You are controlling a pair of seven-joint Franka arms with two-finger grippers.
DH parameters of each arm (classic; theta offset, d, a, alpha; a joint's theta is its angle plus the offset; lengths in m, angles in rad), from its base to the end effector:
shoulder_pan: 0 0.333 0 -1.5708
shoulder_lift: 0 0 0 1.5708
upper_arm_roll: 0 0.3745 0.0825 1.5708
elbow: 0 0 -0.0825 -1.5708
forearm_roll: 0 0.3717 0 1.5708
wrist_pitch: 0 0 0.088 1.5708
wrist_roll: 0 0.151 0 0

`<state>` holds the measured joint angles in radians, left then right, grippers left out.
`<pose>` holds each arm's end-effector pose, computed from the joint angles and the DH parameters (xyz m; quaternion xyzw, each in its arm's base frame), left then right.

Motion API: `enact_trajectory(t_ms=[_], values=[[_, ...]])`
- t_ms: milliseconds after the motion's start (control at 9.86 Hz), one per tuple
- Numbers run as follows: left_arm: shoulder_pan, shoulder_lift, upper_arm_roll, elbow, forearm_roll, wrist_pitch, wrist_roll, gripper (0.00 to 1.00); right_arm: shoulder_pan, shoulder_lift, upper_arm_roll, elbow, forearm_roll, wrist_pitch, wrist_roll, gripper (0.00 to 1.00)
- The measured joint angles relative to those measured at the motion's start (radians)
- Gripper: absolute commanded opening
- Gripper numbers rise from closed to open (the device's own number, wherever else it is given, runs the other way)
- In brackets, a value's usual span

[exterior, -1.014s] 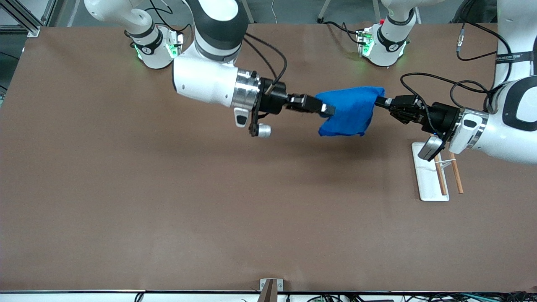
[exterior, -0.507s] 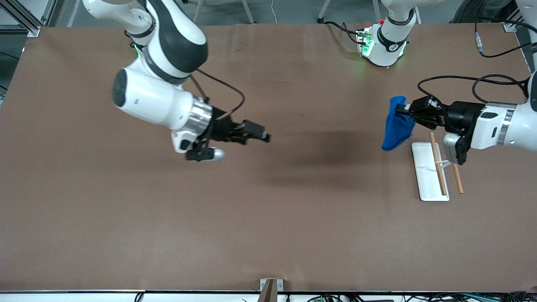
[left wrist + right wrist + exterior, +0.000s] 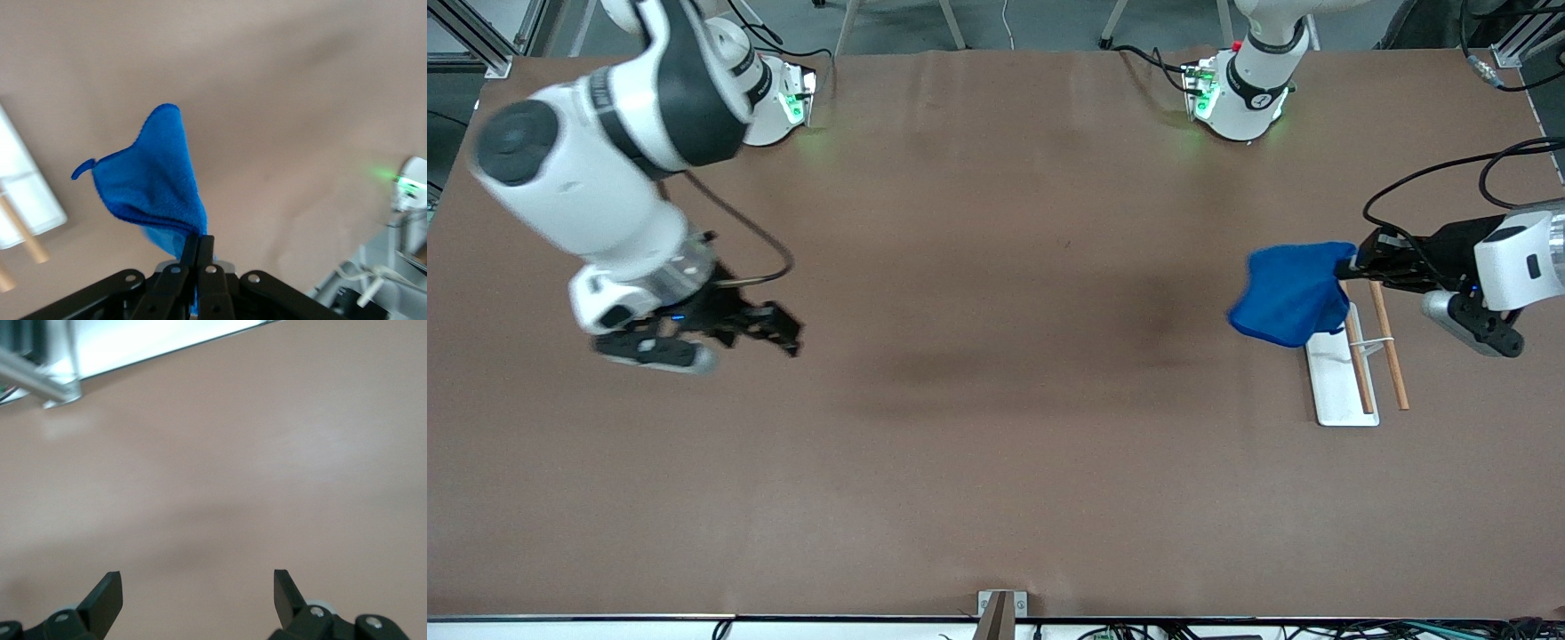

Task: Right arm passes towel to left arm to hang
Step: 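Open the right gripper and withdraw while the left gripper carries the towel, then lower the towel over the wooden sticks with the left gripper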

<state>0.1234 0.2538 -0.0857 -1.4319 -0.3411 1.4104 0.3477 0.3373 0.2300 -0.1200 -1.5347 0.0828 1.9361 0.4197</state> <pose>0.5986 -0.0256 0.5559 0.9621 -0.1544 -0.0975 0.2028 0.6393 0.1588 0.5555 -0.9899 0.1092 -0.0738 0.0521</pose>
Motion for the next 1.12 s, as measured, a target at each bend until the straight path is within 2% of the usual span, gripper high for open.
enact_trajectory(t_ms=[304,507,710,913,1116], values=[[0.005,-0.012,0.000,-0.053,0.111,0.106,-0.040,0.00,-0.228,-0.075,-0.005,0.004,-0.021,-0.104,-0.318,1.00],[0.007,-0.026,0.000,-0.117,0.146,0.209,-0.080,0.00,-0.328,-0.146,-0.010,0.008,-0.028,-0.219,-0.419,1.00],[0.039,-0.050,0.001,-0.204,0.151,0.338,-0.109,0.00,-0.357,-0.213,-0.008,0.010,-0.056,-0.355,-0.420,1.00],[0.082,-0.066,0.010,-0.287,0.152,0.459,-0.130,0.00,-0.400,-0.236,0.029,0.009,-0.062,-0.395,-0.408,1.00],[0.086,-0.078,0.085,-0.370,0.154,0.568,-0.156,0.00,-0.409,-0.233,0.046,0.006,-0.066,-0.396,-0.406,1.00]])
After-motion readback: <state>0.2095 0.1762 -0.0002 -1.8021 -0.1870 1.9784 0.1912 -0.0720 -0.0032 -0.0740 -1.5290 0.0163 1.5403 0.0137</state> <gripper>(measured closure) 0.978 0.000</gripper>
